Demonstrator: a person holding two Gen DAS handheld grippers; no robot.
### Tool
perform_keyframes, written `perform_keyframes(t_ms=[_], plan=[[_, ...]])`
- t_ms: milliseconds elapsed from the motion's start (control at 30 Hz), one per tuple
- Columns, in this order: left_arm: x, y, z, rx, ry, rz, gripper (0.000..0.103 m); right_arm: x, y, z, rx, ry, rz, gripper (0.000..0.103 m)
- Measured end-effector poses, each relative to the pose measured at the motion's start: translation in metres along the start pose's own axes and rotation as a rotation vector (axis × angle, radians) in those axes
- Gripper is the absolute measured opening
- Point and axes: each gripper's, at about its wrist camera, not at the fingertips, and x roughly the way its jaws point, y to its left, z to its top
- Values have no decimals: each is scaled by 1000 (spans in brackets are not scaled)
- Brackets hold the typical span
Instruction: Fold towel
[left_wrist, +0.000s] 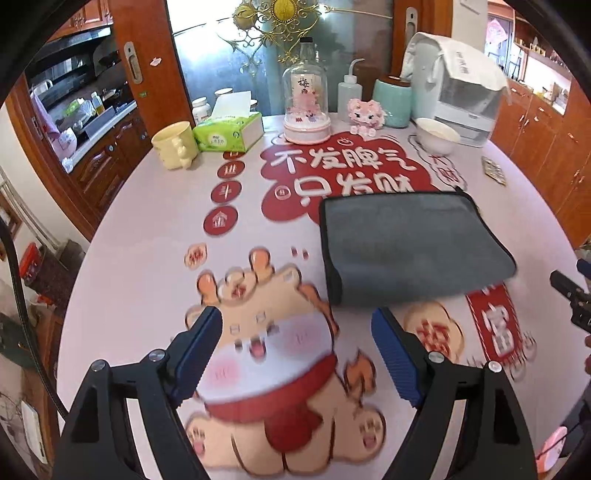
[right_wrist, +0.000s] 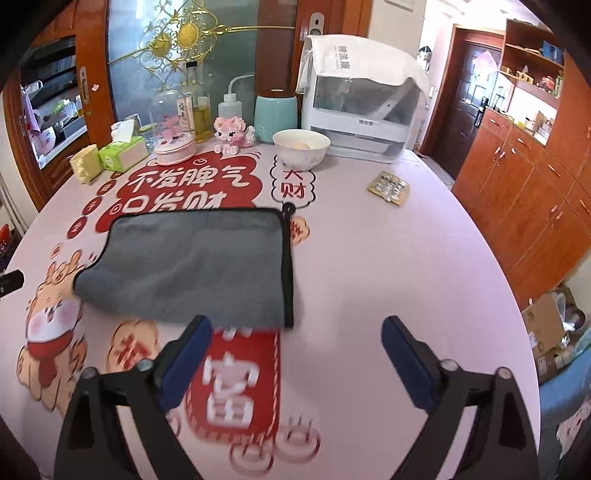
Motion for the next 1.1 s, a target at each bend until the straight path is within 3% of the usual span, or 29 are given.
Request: perform_keyframes(t_ms=[233, 567, 700, 800, 1100], plan=[[-32, 0, -58, -22, 38, -29, 82, -36, 17, -53, -14, 41, 27, 99], [-63, -20, -113, -27, 133, -98, 82, -65, 33, -114, -5, 196, 125, 99], [-77, -36, -116, -11, 158, -54, 82, -84, 30, -115, 0, 217, 147, 99], [-91, -48, -113, -31, 174, -71, 82, -101, 23, -110, 7, 221, 155, 99], [-145, -90, -90, 41, 121, -74, 82, -158, 1, -83, 11, 165, 174, 100]])
